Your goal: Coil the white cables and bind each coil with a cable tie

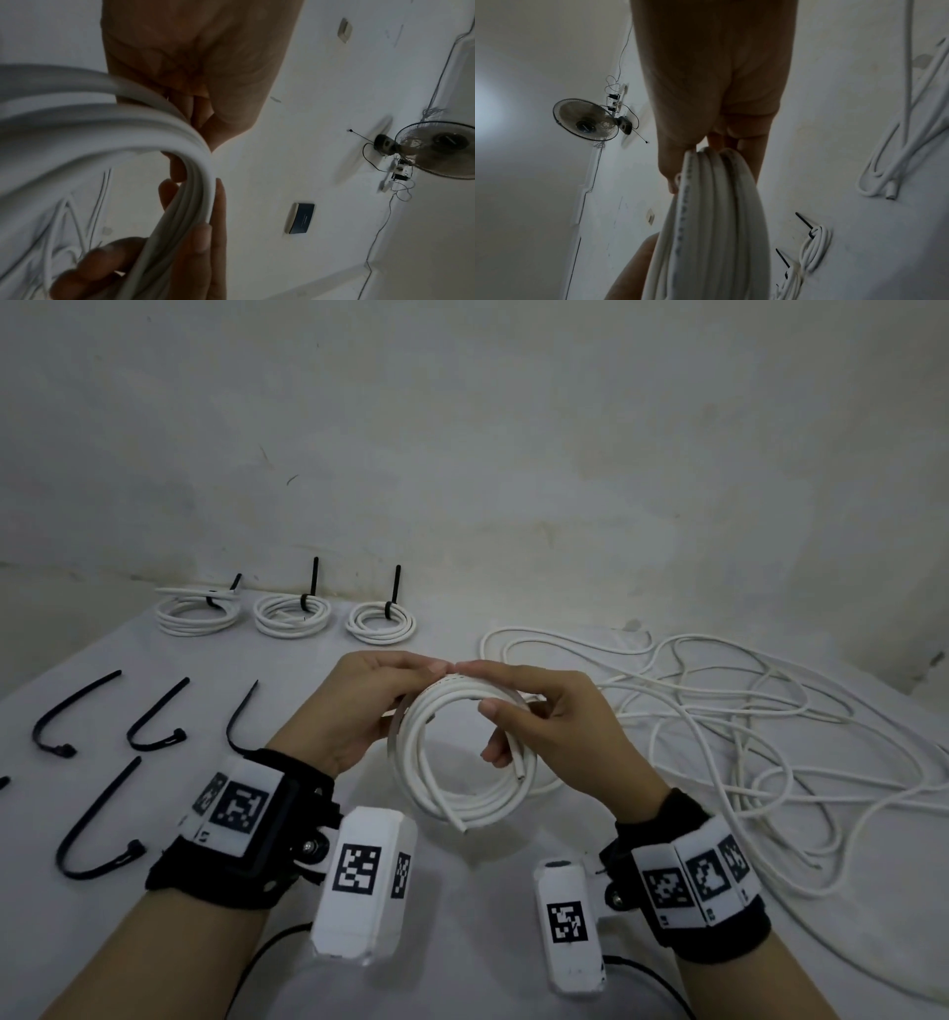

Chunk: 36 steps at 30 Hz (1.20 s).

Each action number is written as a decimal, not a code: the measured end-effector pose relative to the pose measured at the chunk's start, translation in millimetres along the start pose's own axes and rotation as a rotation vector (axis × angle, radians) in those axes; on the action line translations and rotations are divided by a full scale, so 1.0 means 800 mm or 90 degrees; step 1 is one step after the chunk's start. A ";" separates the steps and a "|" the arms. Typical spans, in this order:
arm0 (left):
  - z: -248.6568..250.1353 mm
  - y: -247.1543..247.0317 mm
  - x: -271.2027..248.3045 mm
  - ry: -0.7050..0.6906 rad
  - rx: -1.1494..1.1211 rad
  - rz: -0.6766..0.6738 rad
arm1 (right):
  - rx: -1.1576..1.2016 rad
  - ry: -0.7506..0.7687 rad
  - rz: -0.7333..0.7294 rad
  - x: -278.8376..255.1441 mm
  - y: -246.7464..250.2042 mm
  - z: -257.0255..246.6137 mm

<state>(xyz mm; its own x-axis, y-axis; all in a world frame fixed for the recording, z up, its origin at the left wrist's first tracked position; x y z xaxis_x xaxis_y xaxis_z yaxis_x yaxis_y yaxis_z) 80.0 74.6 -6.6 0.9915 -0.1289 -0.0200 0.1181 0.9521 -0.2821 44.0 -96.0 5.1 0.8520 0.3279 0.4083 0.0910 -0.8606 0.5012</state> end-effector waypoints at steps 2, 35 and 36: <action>-0.003 -0.001 0.001 0.001 -0.006 -0.011 | 0.010 0.007 0.004 0.001 -0.001 0.001; 0.012 -0.026 -0.019 -0.325 0.242 -0.114 | -0.088 0.031 0.107 0.000 0.010 0.010; 0.011 -0.025 -0.017 -0.327 0.238 -0.106 | -0.109 0.037 0.100 0.000 0.012 0.011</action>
<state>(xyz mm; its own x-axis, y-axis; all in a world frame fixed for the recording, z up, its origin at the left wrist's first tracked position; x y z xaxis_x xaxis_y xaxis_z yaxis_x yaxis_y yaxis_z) 64.6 59.8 7.8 0.8479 -0.2220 0.4814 0.1912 0.9750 0.1129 49.3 -107.3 3.3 0.8175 0.2209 0.5318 -0.1338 -0.8254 0.5485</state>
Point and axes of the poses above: each hand's wrist, its own x-axis towards the middle knuckle, its own y-axis out of the back of the hand, z = x × y, the point moved 3 cm from there along x, towards the middle knuckle, and after that the axes turned 12 degrees about -x, right-handed, at the moved point
